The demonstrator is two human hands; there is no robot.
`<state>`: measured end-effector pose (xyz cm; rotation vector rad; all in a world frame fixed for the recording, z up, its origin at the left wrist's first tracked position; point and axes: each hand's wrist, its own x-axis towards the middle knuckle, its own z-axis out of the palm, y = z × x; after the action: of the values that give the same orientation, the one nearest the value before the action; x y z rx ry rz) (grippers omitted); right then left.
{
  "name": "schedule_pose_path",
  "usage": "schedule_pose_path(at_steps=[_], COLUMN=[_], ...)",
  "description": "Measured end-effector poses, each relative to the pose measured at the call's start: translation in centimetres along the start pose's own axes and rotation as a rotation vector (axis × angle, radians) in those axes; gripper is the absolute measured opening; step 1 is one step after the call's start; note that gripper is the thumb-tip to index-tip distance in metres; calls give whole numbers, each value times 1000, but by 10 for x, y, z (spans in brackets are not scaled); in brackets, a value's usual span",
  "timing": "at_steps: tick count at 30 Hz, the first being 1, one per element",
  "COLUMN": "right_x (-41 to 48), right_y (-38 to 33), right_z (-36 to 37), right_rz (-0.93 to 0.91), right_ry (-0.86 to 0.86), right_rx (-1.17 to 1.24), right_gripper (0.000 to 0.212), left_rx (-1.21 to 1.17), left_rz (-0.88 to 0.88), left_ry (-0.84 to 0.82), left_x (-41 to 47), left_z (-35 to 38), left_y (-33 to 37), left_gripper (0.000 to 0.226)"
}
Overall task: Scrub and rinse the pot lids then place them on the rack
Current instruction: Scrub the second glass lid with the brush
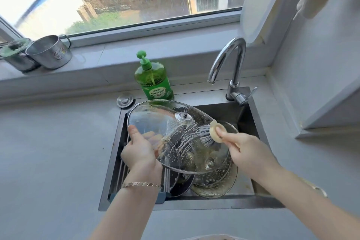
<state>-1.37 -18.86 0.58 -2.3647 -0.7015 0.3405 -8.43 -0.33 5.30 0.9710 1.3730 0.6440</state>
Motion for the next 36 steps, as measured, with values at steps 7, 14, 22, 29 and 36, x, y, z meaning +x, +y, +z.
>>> schedule_pose_path(at_steps=[7,14,22,29,36], right_x=[-16,-34,-32,-5,33], right_y=[-31,-22,-16,2,23], right_z=[11,8,1,-8,-13], right_rz=[-188,-169,-181,67,180], right_ry=[22,-76,-97,-163,-169], right_rx=[-14,102,50,97,73], right_gripper=[40,42,42,34,33], left_rx=[-44,-43,-30,-20,26], left_rz=[-10,-73,-97,-74,-69], left_ry=[44,55,36,-27,-100], left_x=[4,11,8,2,-2], left_z=[-1,-8,-8,-11,-16], left_y=[1,2,-1,2,0], left_gripper=[53,56,55,54,53])
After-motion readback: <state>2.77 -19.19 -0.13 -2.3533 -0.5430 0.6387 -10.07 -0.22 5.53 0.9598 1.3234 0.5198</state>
